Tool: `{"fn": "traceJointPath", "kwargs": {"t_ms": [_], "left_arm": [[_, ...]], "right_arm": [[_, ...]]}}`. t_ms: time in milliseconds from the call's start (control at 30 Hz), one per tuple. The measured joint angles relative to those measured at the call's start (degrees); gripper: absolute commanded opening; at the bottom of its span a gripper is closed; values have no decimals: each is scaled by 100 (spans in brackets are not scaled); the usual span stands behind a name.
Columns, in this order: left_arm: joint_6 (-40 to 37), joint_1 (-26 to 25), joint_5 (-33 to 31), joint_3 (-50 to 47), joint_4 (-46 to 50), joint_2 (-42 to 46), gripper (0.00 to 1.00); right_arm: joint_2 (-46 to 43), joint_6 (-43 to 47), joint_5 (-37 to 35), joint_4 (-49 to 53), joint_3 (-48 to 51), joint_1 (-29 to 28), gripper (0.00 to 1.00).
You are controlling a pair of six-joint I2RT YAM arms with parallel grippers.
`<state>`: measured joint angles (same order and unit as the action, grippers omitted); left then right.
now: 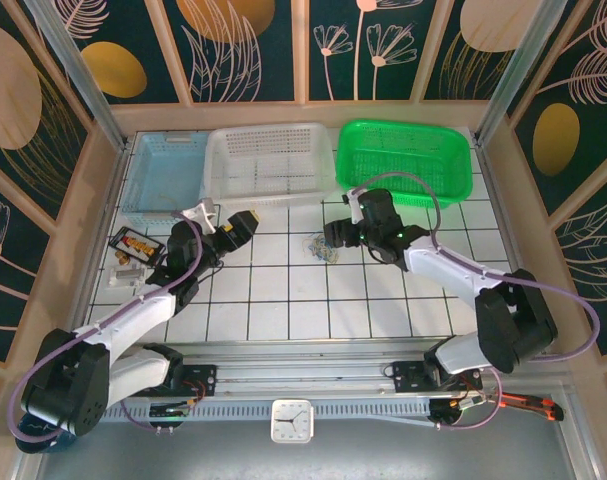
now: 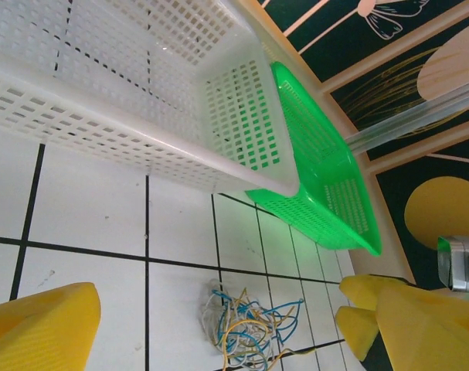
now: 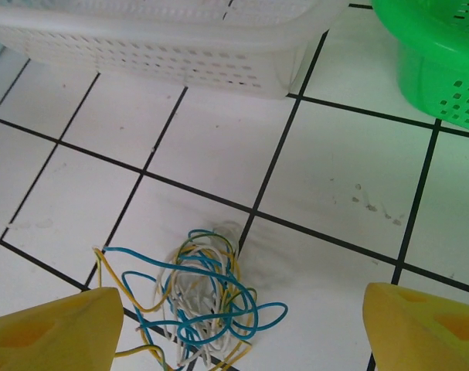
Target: Untangle the cables
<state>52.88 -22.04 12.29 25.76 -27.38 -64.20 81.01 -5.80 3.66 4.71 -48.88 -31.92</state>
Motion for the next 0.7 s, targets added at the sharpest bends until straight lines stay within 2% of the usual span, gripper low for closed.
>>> {"fn": "traceJointPath", "kwargs": {"t_ms": [400,700], "left_arm": [[66,0,-15,-17,-315,0,92],[131,0,-15,-125,-378,-2,92]], "right_arm": [[472,313,-212,203,-129,-15,79],[1270,407,-229,153,-734,-79,77]]}}
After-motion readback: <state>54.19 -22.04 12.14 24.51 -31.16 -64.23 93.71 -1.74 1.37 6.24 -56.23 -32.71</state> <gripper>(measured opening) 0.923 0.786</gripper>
